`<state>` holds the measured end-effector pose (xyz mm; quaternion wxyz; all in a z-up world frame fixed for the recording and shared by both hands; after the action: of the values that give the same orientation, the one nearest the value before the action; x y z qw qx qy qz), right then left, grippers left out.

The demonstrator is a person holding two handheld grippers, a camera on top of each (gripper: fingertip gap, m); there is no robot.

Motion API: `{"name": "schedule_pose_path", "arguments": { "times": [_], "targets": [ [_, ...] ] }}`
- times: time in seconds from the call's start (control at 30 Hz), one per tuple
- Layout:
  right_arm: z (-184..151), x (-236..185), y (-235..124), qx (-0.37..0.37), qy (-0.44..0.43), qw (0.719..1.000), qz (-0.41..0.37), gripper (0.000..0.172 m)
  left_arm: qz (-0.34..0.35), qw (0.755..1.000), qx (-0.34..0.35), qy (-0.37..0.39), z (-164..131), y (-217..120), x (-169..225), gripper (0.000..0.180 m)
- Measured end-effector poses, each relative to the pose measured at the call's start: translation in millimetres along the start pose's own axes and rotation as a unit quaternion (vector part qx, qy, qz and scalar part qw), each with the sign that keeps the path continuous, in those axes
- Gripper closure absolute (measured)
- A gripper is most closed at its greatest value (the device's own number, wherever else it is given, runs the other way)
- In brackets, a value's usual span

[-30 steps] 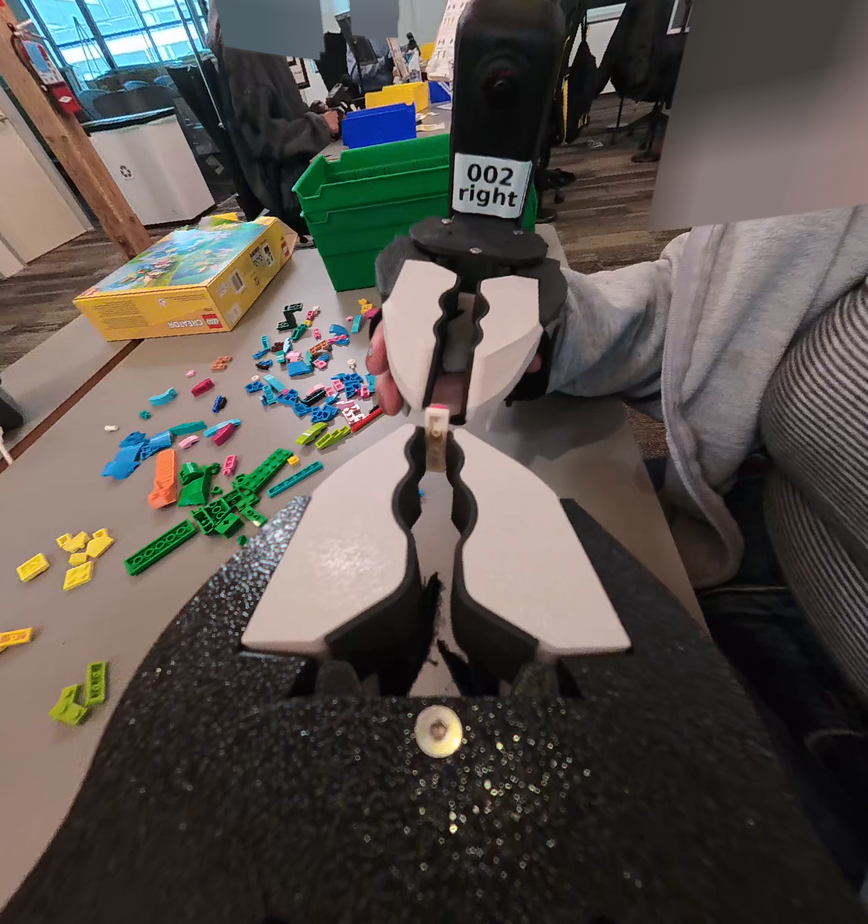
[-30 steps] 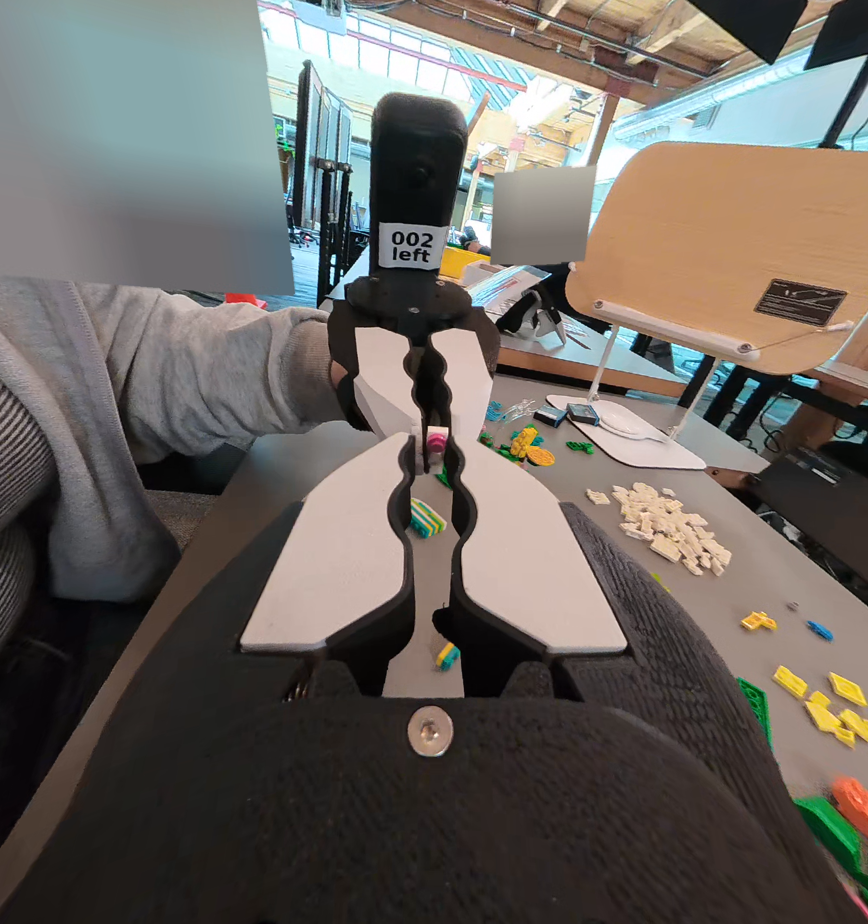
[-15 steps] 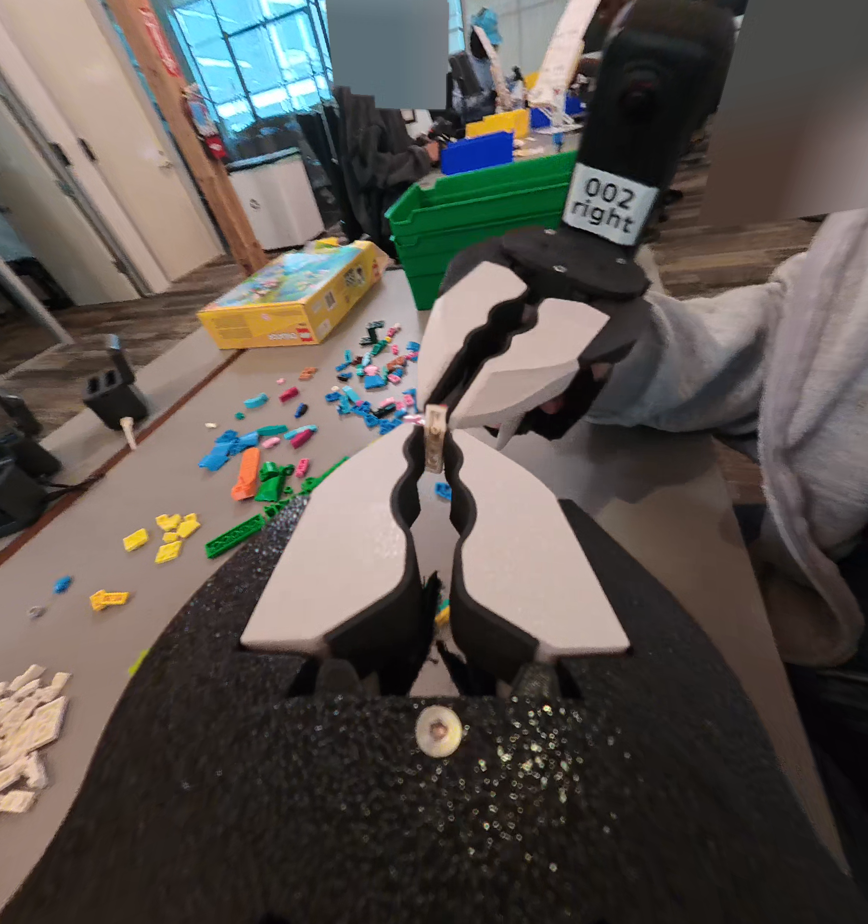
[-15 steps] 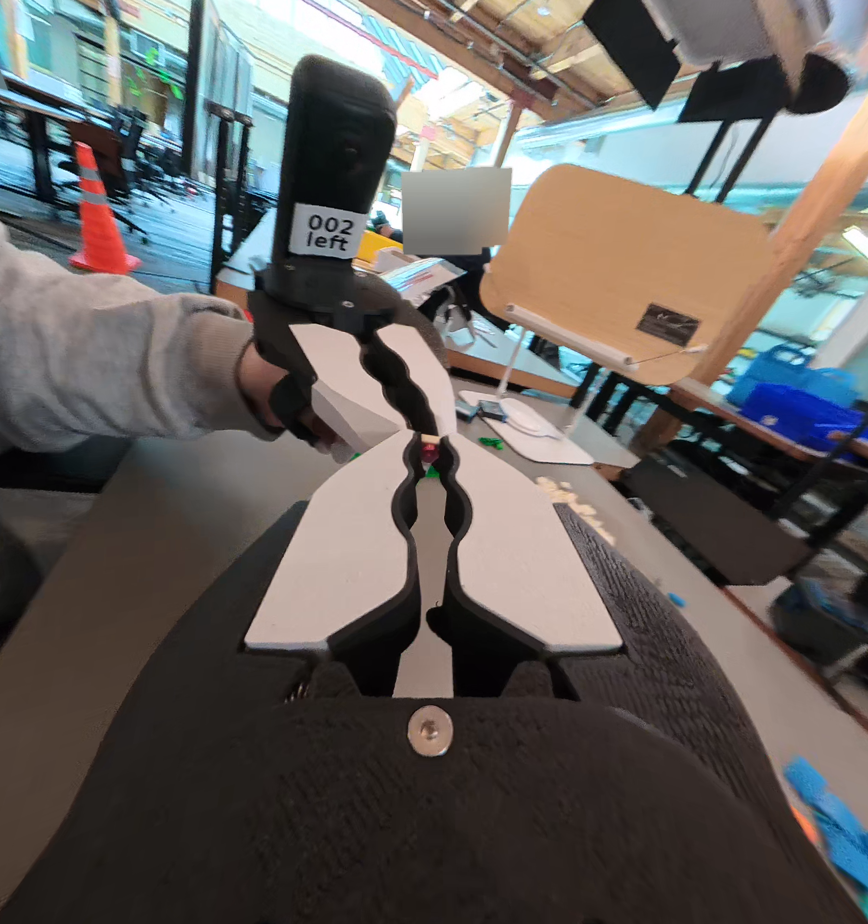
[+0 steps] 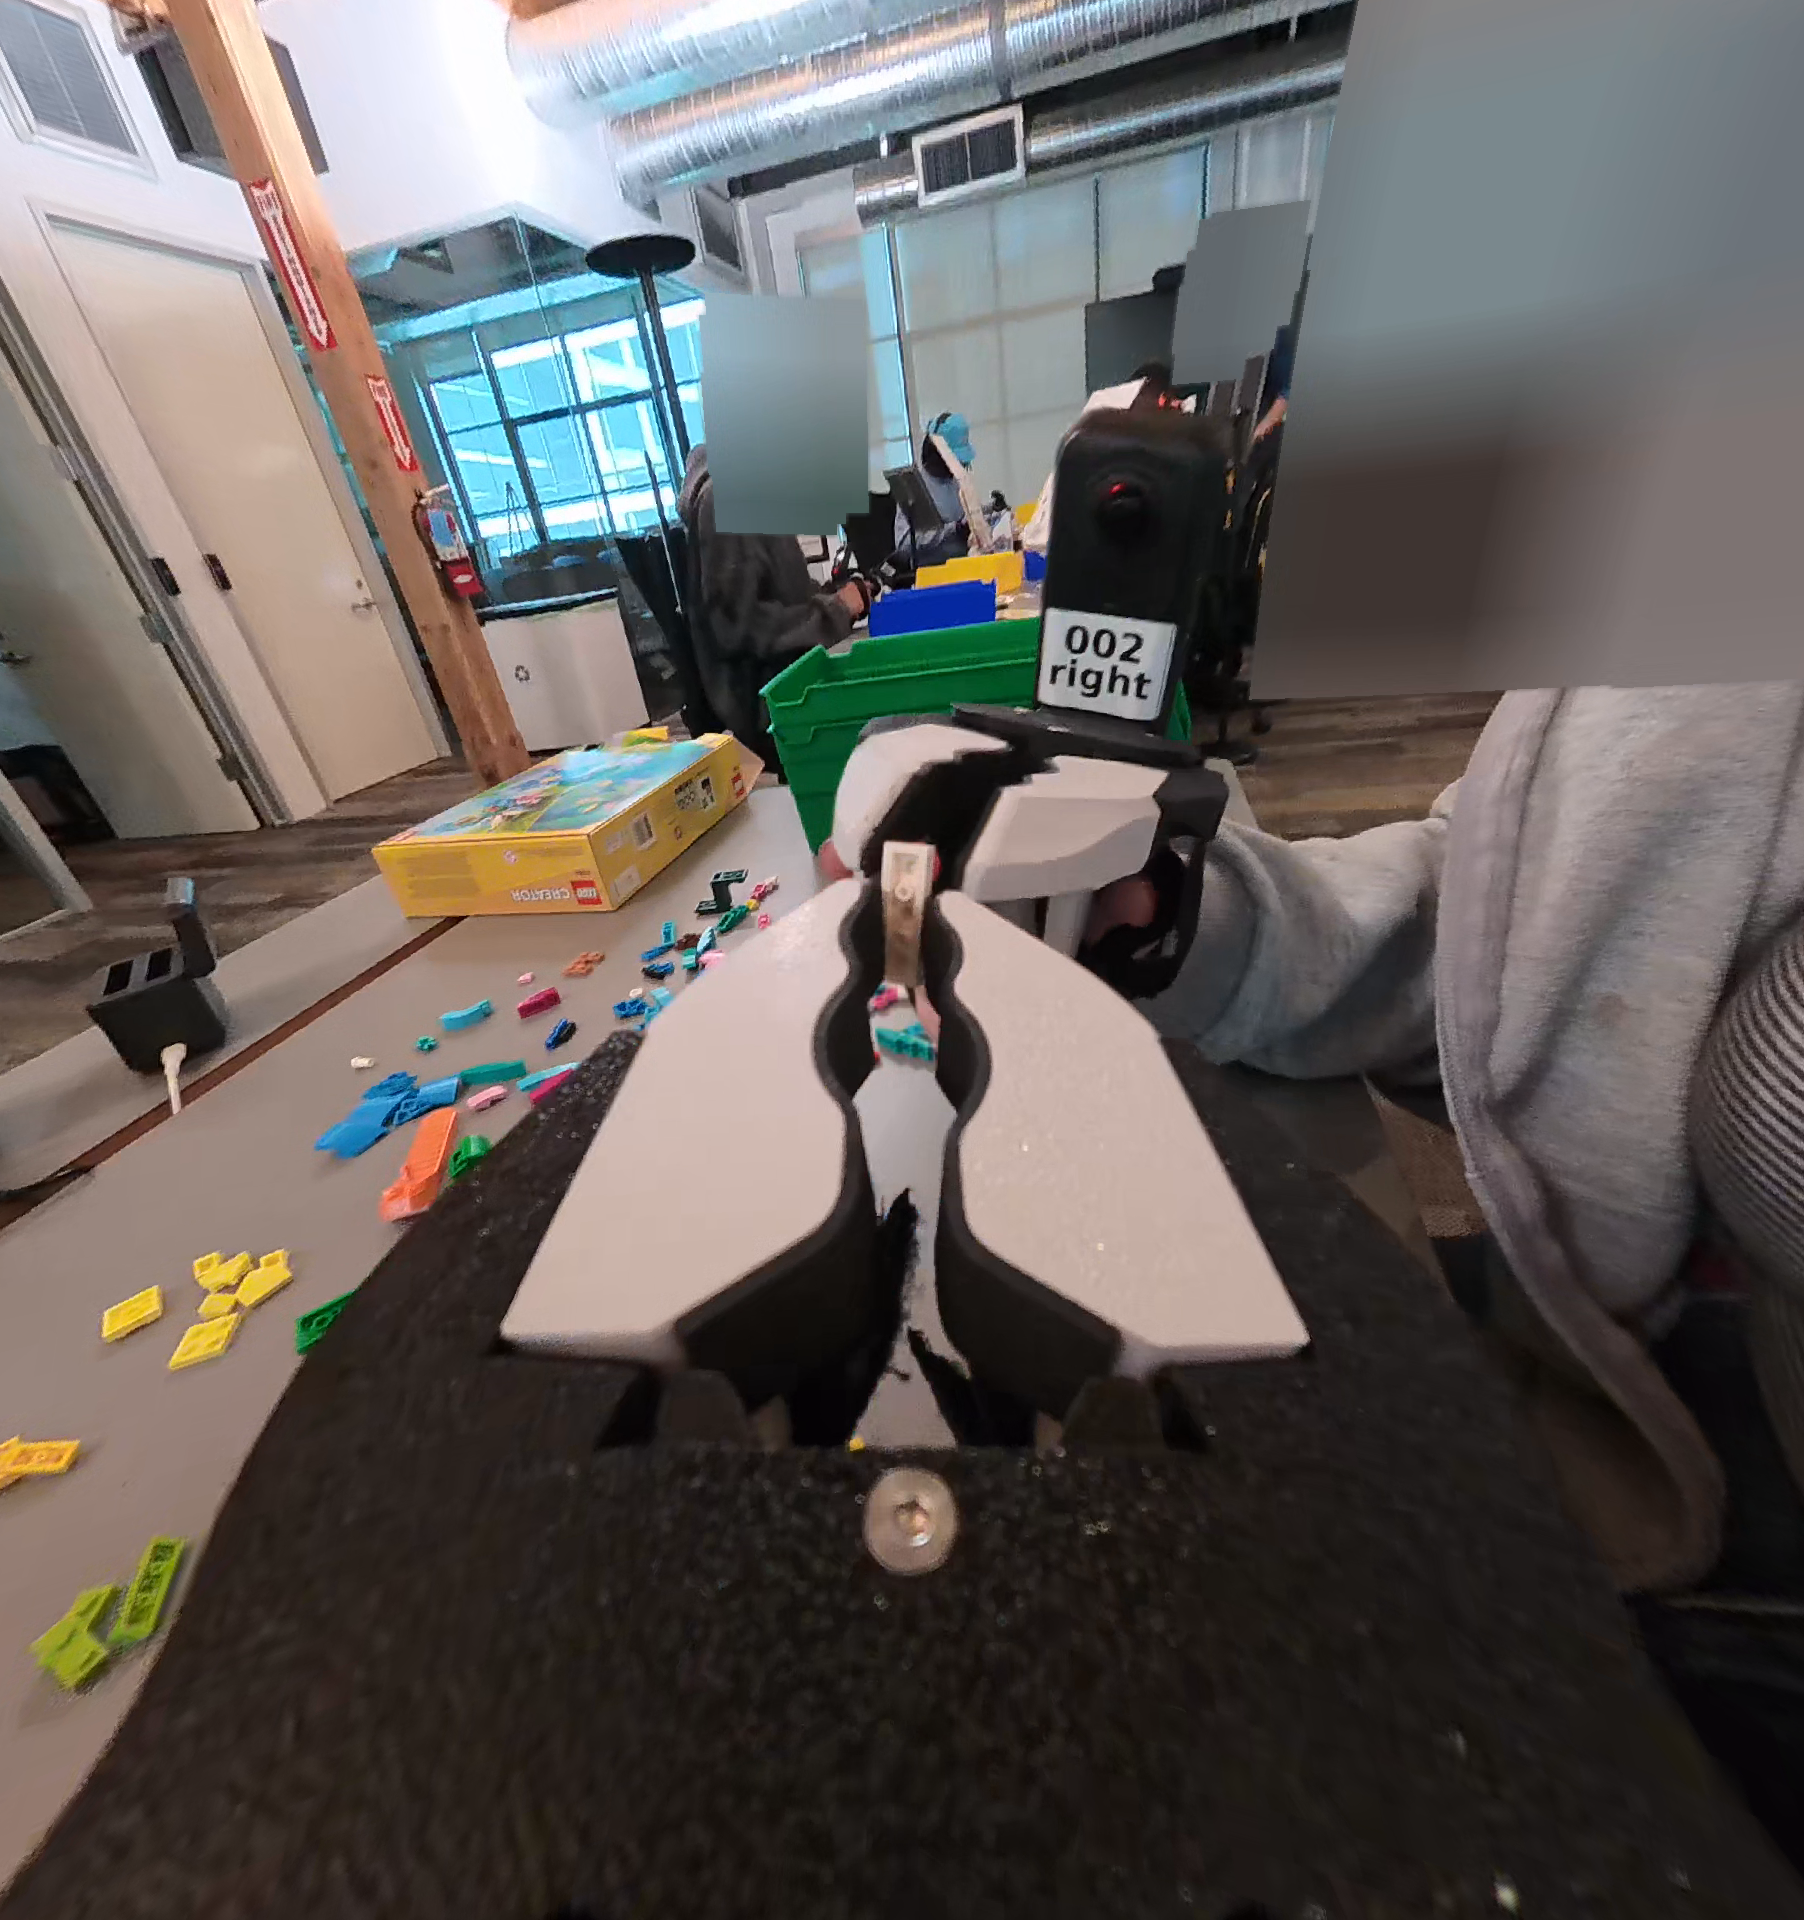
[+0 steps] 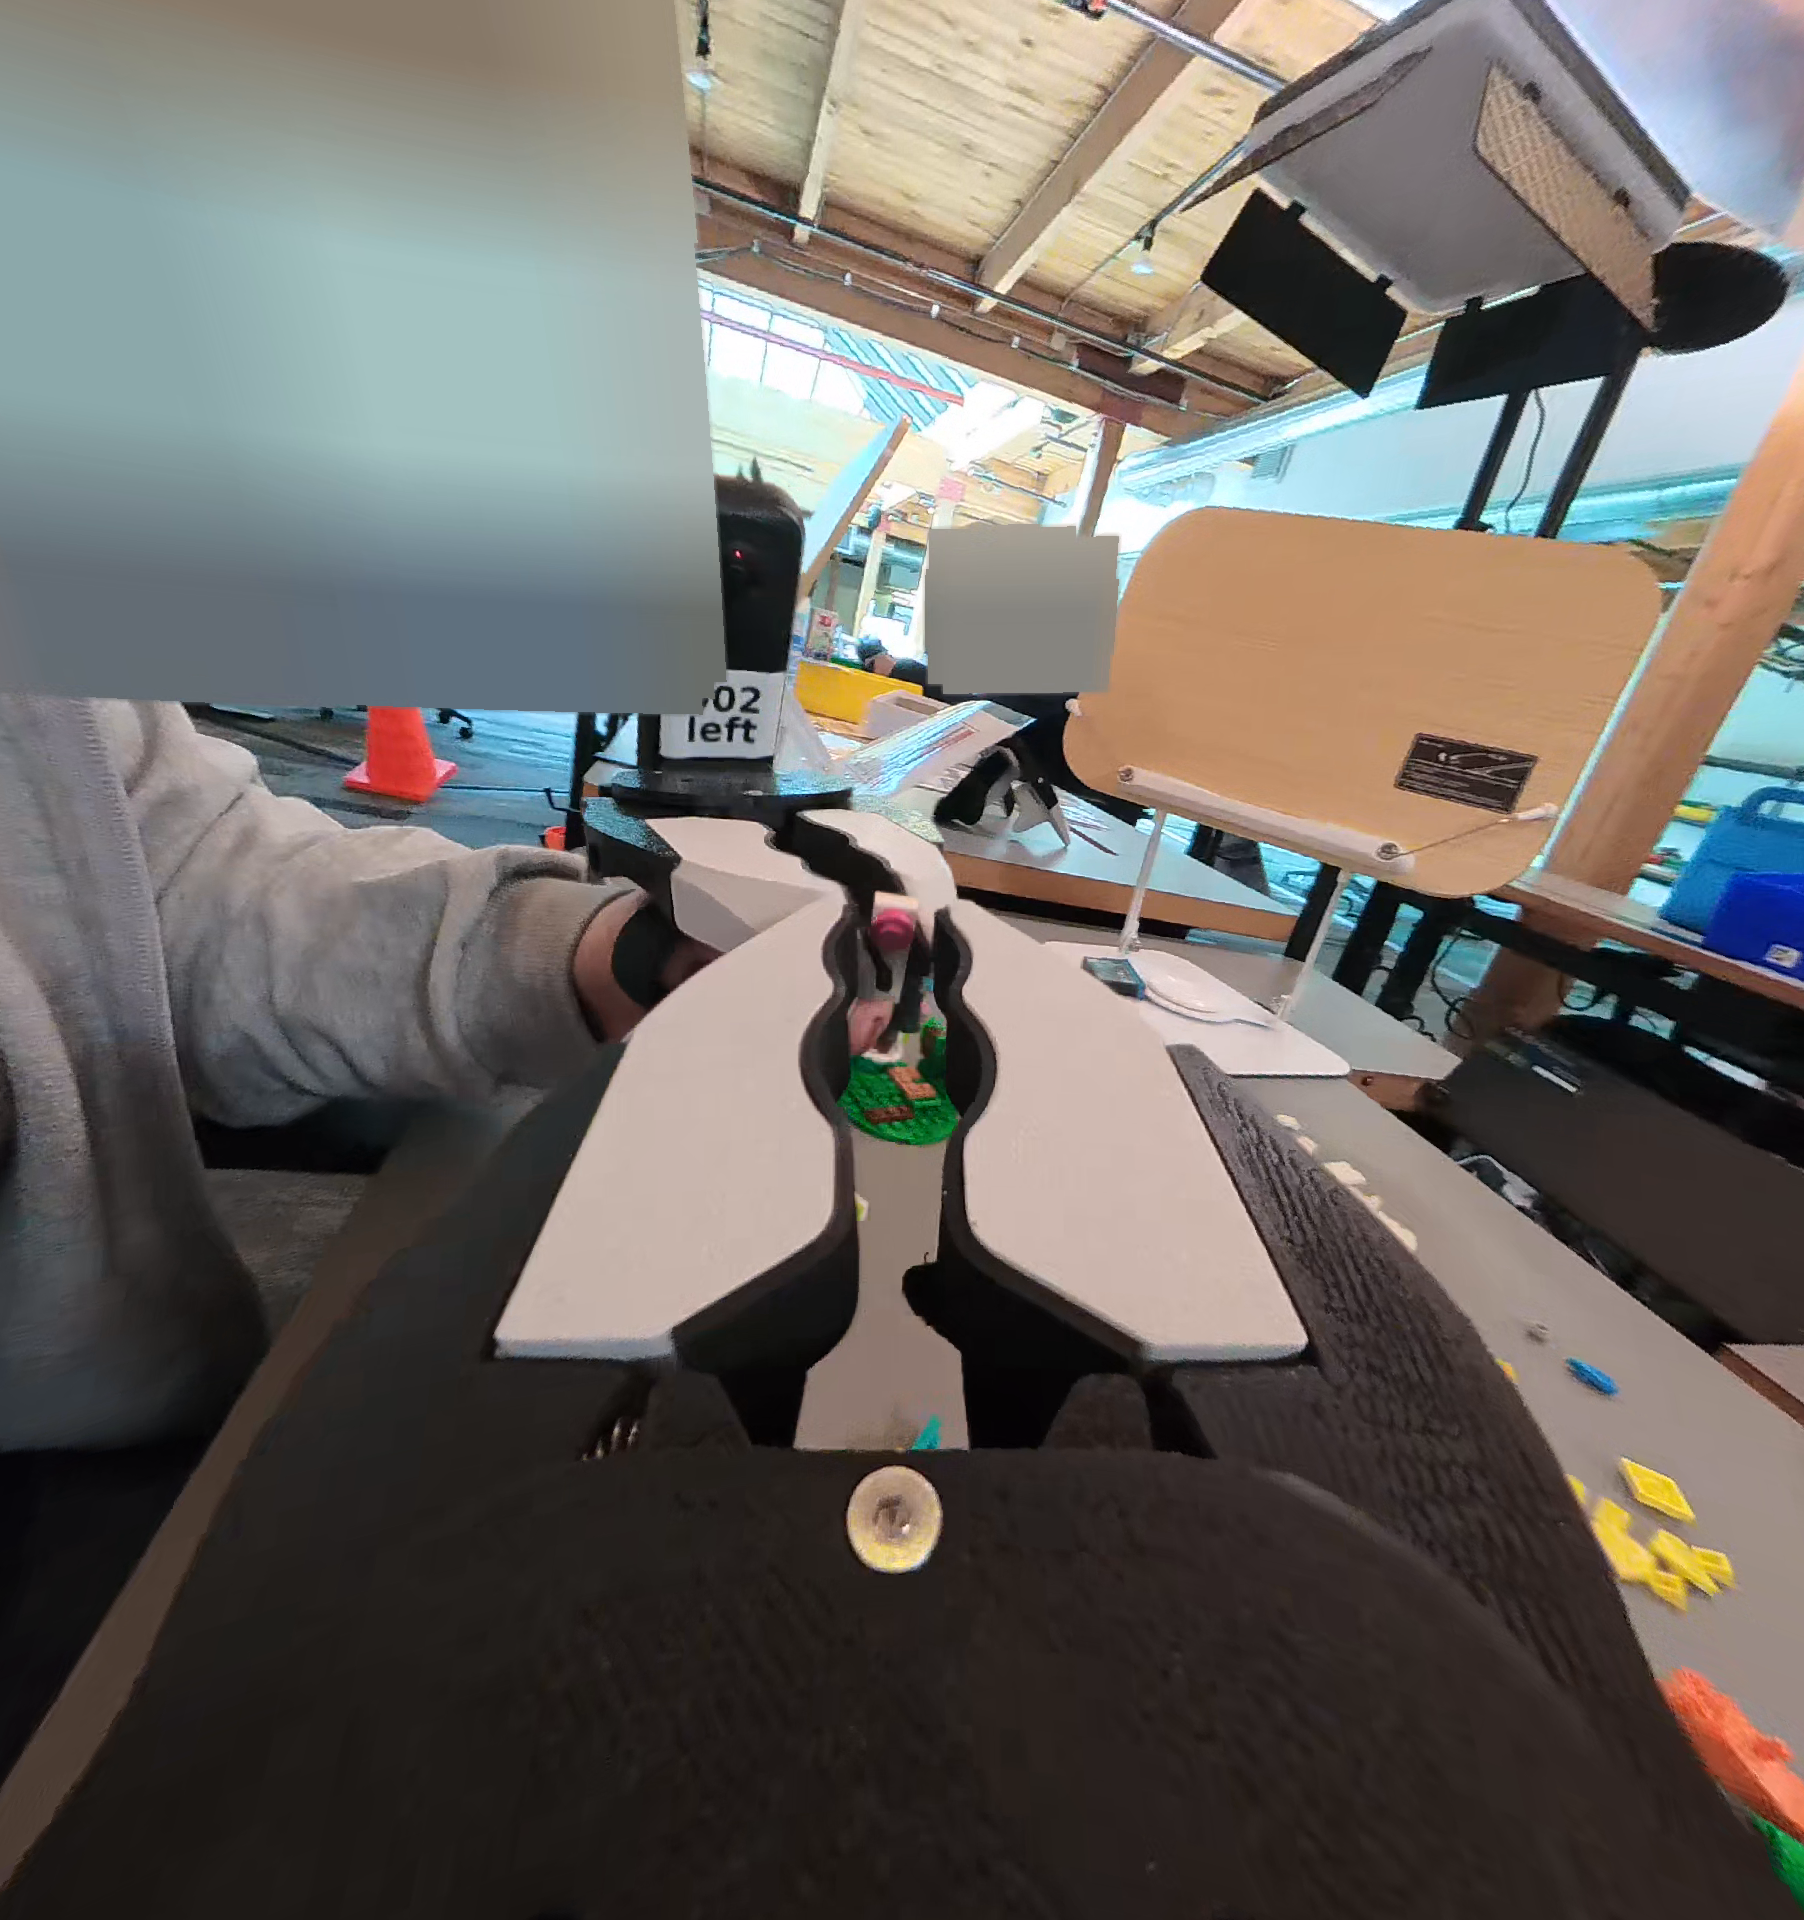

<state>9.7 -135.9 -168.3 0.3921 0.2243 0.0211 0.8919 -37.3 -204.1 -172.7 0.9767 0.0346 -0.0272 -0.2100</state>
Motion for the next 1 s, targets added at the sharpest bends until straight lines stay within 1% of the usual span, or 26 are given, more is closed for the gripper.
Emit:
{"name": "schedule_pose_path", "arguments": {
  "times": [0.1, 0.13, 0.17, 0.33, 0.37, 0.47, 0.57, 0.6, 0.67, 0.73, 0.77, 0.83, 0.9, 1.0],
  "targets": [
    [0.3, -1.0, -0.2, 0.006, 0.025, 1.000, 0.018, 0.159, -0.003, 1.000, 0.006, 0.001, 0.4, -0.8, 0.6, 0.173],
    [0.3, -0.8, -0.5, 0.008, 0.029, 0.999, 0.020, 0.165, -0.004, 1.000, 0.003, 0.004, -0.2, -0.4, 1.2, 0.173],
    [0.0, -0.6, -0.7, 0.008, 0.030, 0.999, 0.021, 0.166, -0.003, 1.000, 0.002, 0.007, -0.5, -0.2, 1.4, 0.173],
    [-2.2, -0.6, 0.2, -0.003, 0.036, 0.999, 0.025, 0.167, 0.013, 0.999, -0.023, 0.036, -2.1, -1.0, 0.6, 0.173],
    [-3.0, 0.1, 0.8, -0.012, 0.024, 1.000, 0.017, 0.167, 0.031, 0.998, -0.033, 0.048, -2.2, -1.4, -1.2, 0.173],
    [-6.0, 3.1, 4.0, -0.056, -0.060, 0.995, -0.050, 0.168, 0.110, 0.987, -0.060, 0.101, -0.9, -2.4, -8.2, 0.173],
    [-5.6, 12.6, 0.4, -0.092, -0.146, 0.976, -0.131, 0.167, 0.156, 0.978, -0.074, 0.115, -2.4, -3.2, -10.0, 0.173],
    [-4.1, 15.0, -2.0, -0.095, -0.164, 0.971, -0.143, 0.167, 0.170, 0.975, -0.079, 0.119, -4.5, -3.7, -10.5, 0.173],
    [-4.9, 16.8, -3.7, -0.101, -0.164, 0.971, -0.139, 0.167, 0.185, 0.973, -0.082, 0.114, -8.5, -5.0, -11.6, 0.173],
    [-11.7, 21.5, -4.3, -0.120, -0.147, 0.972, -0.140, 0.167, 0.202, 0.971, -0.090, 0.091, -9.7, -9.2, -19.0, 0.173],
    [-17.7, 23.7, -4.4, -0.137, -0.134, 0.972, -0.134, 0.167, 0.216, 0.968, -0.097, 0.079, -8.0, -13.4, -26.0, 0.173],
    [-40.0, 25.2, -4.1, -0.206, -0.089, 0.970, -0.090, 0.167, 0.242, 0.964, -0.091, 0.058, 4.3, -25.2, -41.4, 0.173],
    [-67.2, 25.2, -5.1, -0.282, -0.055, 0.957, -0.043, 0.167, 0.250, 0.964, -0.081, 0.037, 21.9, -36.2, -53.2, 0.173],
    [-101.1, 25.5, 0.7, -0.371, -0.014, 0.928, 0.012, 0.166, 0.254, 0.962, -0.099, 0.019, 37.0, -42.9, -68.4, 0.173]
  ]
}}
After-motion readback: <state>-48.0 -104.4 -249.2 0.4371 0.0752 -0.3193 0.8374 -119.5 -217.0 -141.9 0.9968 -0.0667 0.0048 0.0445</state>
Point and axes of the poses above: each gripper's, where its closed fingertips meet, y out along the fingers, z out of its top, x = y × z across the jaws, the point moved 5 cm from there along -y, back along the fingers, and after that the axes turned 10 degrees about -y, right-handed, at the moved point
